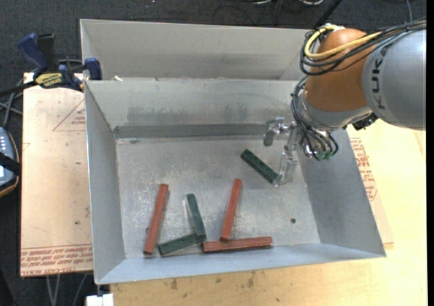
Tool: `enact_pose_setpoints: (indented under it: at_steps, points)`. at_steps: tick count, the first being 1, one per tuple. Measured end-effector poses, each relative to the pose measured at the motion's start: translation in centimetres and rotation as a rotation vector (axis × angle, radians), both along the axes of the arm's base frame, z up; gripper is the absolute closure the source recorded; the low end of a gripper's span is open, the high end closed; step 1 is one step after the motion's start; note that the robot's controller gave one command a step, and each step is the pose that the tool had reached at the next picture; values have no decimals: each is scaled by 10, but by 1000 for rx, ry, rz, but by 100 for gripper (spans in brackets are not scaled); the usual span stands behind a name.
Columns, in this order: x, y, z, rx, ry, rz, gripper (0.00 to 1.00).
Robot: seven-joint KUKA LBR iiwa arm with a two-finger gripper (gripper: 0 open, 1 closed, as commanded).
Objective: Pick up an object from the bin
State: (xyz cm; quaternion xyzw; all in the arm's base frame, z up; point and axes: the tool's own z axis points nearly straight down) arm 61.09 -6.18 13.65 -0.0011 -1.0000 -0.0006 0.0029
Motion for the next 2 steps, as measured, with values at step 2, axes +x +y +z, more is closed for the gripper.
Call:
enact_pose_setpoints:
  at_steps: [2]
  points:
    - [19, 3, -41, -1, -16, -119, 0]
